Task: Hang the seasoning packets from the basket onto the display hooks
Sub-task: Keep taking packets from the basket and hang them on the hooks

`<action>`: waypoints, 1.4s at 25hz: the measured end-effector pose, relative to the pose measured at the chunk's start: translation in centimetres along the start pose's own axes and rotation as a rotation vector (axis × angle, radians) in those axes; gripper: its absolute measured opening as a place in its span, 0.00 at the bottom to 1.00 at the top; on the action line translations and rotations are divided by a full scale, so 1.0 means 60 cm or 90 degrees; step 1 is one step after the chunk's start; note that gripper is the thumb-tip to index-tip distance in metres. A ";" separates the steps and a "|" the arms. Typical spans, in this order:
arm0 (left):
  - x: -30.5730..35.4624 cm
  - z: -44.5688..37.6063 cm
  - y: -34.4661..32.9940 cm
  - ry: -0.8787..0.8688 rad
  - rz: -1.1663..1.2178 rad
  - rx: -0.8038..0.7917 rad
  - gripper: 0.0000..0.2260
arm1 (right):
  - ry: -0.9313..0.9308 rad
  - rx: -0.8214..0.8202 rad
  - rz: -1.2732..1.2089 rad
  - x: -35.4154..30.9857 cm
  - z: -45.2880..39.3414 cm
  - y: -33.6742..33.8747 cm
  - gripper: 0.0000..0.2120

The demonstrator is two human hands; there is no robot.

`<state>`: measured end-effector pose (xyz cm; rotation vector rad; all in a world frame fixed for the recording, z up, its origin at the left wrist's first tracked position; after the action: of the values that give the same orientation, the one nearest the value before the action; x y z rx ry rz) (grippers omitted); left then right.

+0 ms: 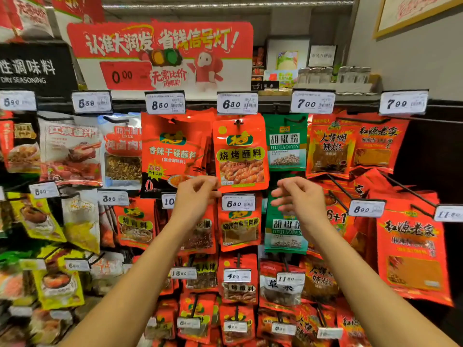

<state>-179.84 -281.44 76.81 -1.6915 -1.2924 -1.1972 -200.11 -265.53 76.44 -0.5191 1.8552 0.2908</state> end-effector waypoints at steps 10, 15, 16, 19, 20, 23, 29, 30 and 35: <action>-0.445 0.256 0.051 0.510 -0.042 -0.059 0.09 | -0.452 -0.073 0.125 0.453 0.268 0.018 0.12; -0.708 0.443 0.113 0.759 -0.110 0.001 0.11 | -0.673 -0.048 0.209 0.714 0.469 0.045 0.13; -0.759 0.482 0.125 0.802 -0.123 0.011 0.12 | -0.723 -0.039 0.220 0.767 0.514 0.050 0.14; -0.922 0.595 0.166 0.891 -0.147 0.060 0.11 | -0.798 -0.051 0.321 0.939 0.648 0.071 0.15; -0.959 0.617 0.176 0.918 -0.139 0.080 0.11 | -0.811 -0.046 0.354 0.978 0.675 0.080 0.15; -1.098 0.700 0.196 0.993 -0.171 0.074 0.09 | -0.835 -0.066 0.420 1.128 0.774 0.109 0.15; -1.357 0.817 0.204 1.056 -0.259 -0.009 0.11 | -0.959 -0.070 0.502 1.408 0.919 0.136 0.13; -1.396 0.833 0.201 1.054 -0.264 -0.020 0.11 | -0.965 -0.055 0.504 1.454 0.932 0.139 0.08; -1.548 0.905 0.188 1.048 -0.279 -0.059 0.08 | -1.073 -0.042 0.366 1.646 0.986 0.113 0.20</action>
<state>-162.50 -266.19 -28.85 -0.0270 -0.4539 -2.1122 -181.10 -254.05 -36.71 0.2767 0.2771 0.8362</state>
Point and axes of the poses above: each hand's wrist, its own z-axis away from the middle knuckle, its own y-axis out of the back of the hand, x = y × z, the point moved 6 cm from there along -z, towards the middle knuckle, and after that the axes turned 11 degrees about x, right-handed, at the moved point
